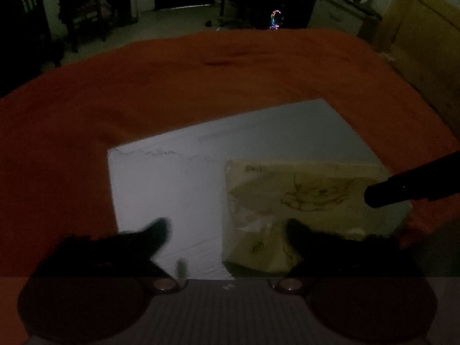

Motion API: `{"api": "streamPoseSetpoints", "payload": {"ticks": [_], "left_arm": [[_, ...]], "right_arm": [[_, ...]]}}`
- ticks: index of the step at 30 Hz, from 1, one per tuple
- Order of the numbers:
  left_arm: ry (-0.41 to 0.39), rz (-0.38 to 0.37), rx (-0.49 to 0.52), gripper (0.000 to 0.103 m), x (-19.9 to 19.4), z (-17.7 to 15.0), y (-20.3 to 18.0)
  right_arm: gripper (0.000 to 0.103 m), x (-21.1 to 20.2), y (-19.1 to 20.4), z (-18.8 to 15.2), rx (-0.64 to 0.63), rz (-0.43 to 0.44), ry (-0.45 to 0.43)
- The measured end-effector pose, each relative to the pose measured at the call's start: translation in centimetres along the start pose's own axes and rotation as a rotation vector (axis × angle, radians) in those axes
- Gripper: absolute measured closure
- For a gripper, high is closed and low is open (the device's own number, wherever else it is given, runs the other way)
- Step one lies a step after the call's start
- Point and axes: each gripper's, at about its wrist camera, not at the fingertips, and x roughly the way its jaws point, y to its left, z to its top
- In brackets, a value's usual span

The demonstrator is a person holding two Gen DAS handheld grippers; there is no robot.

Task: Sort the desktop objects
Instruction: 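Close both tools on the plastic bag and lift it off the tray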

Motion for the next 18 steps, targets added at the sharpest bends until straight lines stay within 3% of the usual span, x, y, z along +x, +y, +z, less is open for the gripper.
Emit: {"api": "streamPoseSetpoints", "payload": {"ticks": [2, 5, 9, 14, 18], "left_arm": [[0.028, -0.063, -0.023, 0.067, 0.6, -0.1, 0.2], [0.026, -0.092, 0.021, 0.075, 1.2, -0.1, 0.1], [0.005, -0.115, 0.021, 0.079, 1.1, -0.1, 0.4], [-0.042, -0.106, 0.057, 0.081, -0.5, -0.5, -0.3], [-0.070, -0.091, 0.008, 0.082, -2.0, -0.4, -0.6]], "right_arm": [[0.081, 0.3, 0.4, 0.0, -0.031, -0.012, -0.010], [0.089, 0.6, 0.6, -0.2, -0.073, -0.010, -0.021], [0.090, 0.8, 0.6, -0.1, -0.135, -0.009, -0.032], [0.090, 0.8, 0.6, 0.3, -0.122, -0.004, -0.049], [0.091, -0.3, 0.3, 0.6, -0.091, 0.034, -0.070]]}}
